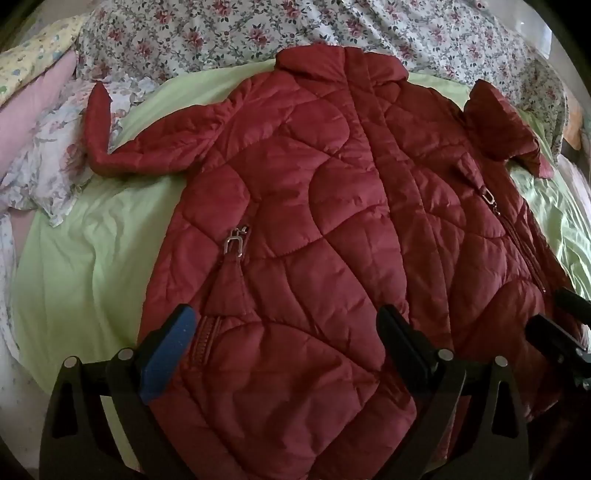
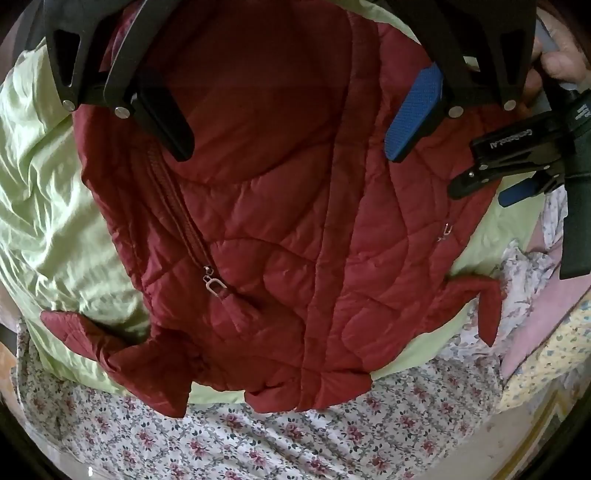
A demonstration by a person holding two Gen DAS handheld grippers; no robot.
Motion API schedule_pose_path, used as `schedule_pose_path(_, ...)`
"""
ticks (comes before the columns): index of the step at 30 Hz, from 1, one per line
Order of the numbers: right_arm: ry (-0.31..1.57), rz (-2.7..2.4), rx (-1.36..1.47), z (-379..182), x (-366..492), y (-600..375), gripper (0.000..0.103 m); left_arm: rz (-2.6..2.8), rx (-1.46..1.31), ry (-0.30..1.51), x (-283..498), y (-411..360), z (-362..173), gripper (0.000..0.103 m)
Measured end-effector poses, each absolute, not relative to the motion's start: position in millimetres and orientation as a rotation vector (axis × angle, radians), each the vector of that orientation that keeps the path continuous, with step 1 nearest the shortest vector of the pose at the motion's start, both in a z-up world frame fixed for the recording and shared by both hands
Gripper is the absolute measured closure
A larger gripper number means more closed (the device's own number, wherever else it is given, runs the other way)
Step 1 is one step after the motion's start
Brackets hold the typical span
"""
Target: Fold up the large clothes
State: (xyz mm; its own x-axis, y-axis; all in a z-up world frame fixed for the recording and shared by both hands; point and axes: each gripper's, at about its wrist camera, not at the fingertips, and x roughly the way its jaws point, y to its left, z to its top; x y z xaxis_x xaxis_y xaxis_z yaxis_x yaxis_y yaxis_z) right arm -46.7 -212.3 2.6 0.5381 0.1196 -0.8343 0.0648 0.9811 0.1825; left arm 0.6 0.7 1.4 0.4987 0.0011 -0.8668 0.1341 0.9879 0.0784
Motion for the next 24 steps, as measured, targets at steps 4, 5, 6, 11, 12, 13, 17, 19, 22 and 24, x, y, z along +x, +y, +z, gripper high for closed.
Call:
schedule_pose_path(4,1.005,0.033,0.203,3.6,-47.4,-212.7,0.000,-0.079,0.138,1.045,3.3,3.0,3.0,0.003)
schedule_pose_path(5,1.004,0.034,0.204,3.7,-47.5,-212.6,0.000,-0.078,0.138,1.044,3.6,3.1,4.4,0.003)
schedule_pose_path(6,1.004,0.033,0.205,3.8,-47.6,-212.4,0.000,-0.078,0.136,1.046,4.7,3.3,5.0,0.003)
schedule_pose_path(11,0.999,0.038,0.203,8.1,-48.1,-214.1,0.000,-0.085,0.141,1.049,2.3,3.6,4.9,0.003)
schedule_pose_path(12,0.999,0.038,0.203,8.1,-47.4,-213.5,0.000,-0.085,0.141,1.049,2.5,3.6,5.3,0.003)
schedule_pose_path(13,0.998,0.039,0.205,7.1,-48.1,-212.6,0.000,-0.084,0.143,1.049,2.3,3.3,5.2,0.003)
schedule_pose_path(17,0.992,0.041,0.206,5.8,-48.3,-211.6,0.000,-0.082,0.142,1.051,2.0,2.8,4.8,0.003)
schedule_pose_path(19,0.994,0.039,0.204,5.3,-48.2,-210.9,0.000,-0.084,0.137,1.053,1.7,1.9,4.0,0.003)
schedule_pose_path(22,0.995,0.042,0.209,5.3,-49.5,-209.5,0.000,-0.084,0.137,1.054,1.7,1.6,4.0,0.003)
schedule_pose_path(24,0.993,0.046,0.213,6.2,-49.2,-209.8,0.000,-0.084,0.137,1.054,1.6,1.2,3.9,0.003)
